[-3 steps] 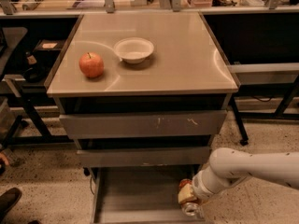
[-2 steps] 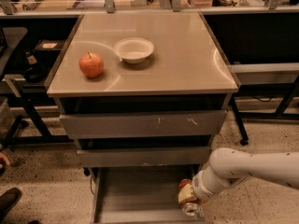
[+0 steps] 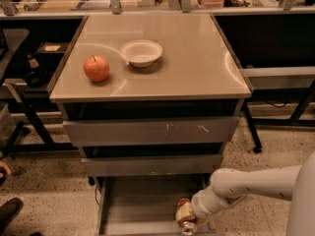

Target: Place coke can into bottom drawer

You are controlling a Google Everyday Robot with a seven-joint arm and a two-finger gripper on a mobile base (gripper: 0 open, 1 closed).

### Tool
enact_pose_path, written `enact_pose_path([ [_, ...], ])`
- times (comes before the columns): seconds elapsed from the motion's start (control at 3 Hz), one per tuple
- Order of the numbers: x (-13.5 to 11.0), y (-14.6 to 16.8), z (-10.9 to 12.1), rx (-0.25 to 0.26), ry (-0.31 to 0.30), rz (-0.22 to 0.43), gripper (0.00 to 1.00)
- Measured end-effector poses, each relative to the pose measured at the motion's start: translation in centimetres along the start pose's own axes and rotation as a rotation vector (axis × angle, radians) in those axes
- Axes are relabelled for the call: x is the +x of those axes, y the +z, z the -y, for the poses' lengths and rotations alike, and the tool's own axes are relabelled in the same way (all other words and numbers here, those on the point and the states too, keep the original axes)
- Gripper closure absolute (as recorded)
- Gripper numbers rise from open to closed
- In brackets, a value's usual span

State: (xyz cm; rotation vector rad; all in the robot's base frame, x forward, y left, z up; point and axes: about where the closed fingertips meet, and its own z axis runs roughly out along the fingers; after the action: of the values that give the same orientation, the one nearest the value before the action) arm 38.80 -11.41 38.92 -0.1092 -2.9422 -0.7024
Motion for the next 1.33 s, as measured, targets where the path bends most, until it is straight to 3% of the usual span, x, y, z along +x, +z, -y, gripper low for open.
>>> enact_pose_path([
  [0.67,-0.7,7.4,-2.9,-0.174,0.009,-0.06,1.0],
  [1.33,-0.9,10.2,-3.0,-0.199,0.03,-0.065,1.0],
])
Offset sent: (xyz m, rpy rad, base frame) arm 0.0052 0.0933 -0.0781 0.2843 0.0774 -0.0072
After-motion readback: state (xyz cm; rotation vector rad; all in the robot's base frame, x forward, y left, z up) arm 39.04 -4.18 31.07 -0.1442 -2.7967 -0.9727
